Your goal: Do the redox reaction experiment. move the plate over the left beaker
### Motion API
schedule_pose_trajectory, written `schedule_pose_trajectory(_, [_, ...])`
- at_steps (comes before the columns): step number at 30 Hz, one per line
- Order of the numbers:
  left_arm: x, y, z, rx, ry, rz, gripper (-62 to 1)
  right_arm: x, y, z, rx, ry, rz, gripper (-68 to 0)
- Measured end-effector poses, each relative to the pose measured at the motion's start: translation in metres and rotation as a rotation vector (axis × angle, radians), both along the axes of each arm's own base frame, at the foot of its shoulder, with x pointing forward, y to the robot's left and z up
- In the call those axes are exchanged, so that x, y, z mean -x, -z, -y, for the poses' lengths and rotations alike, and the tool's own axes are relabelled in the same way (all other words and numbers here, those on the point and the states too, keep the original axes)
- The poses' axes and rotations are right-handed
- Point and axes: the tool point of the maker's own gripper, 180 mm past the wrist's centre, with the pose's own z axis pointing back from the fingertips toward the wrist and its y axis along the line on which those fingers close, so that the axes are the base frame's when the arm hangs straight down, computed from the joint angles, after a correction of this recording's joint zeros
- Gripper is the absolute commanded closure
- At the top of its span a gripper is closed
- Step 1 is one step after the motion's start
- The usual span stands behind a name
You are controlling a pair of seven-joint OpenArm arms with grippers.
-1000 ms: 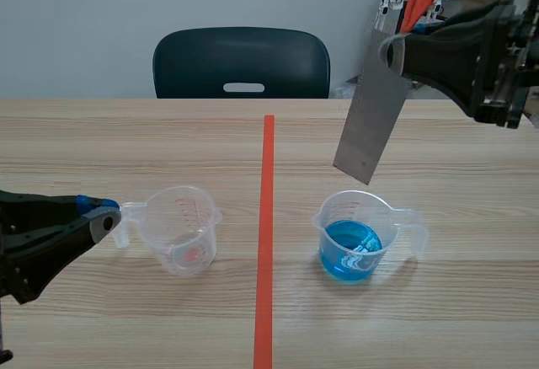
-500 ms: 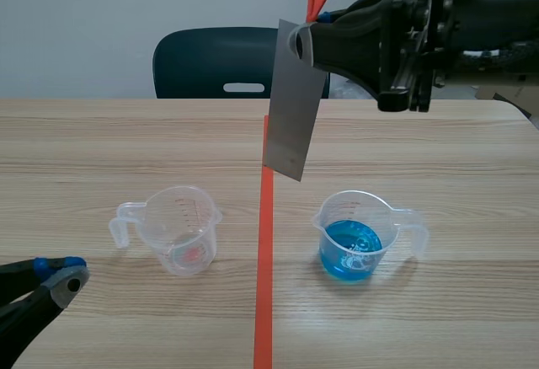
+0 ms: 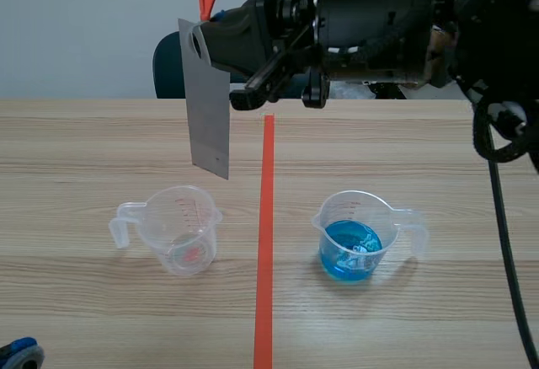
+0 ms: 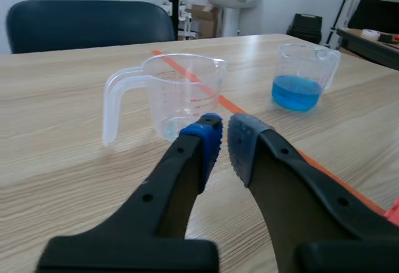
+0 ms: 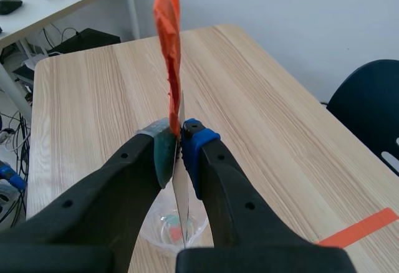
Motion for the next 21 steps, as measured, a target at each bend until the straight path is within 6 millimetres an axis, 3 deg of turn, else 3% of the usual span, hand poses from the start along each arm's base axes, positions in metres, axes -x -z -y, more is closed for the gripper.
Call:
schedule_pose_trajectory(6, [-0.001,0.005,-0.011,-0.05,-0.174,0.05,-44.1,0.01,-0.001,-0.021,-0.03,-0.03,-0.024,-0.6])
schedule_pose_trajectory(11, [0.0,-0.001,-0.007,-0.043,-0.21,0.1,-51.0,0.011,0.002,-0.033,-0.031,-0.015,-0.041,-0.6])
schedule_pose_trajectory(16, [-0.003,-0.004,-0.002,-0.027,-0.213,0.115,-55.6,0.005,0.018,-0.042,-0.015,-0.007,-0.085,-0.6])
schedule_pose_trajectory(21, [-0.008,-0.013,0.0,-0.018,-0.207,0.147,-55.8,-0.009,0.035,-0.047,0.003,0.02,-0.13,-0.6])
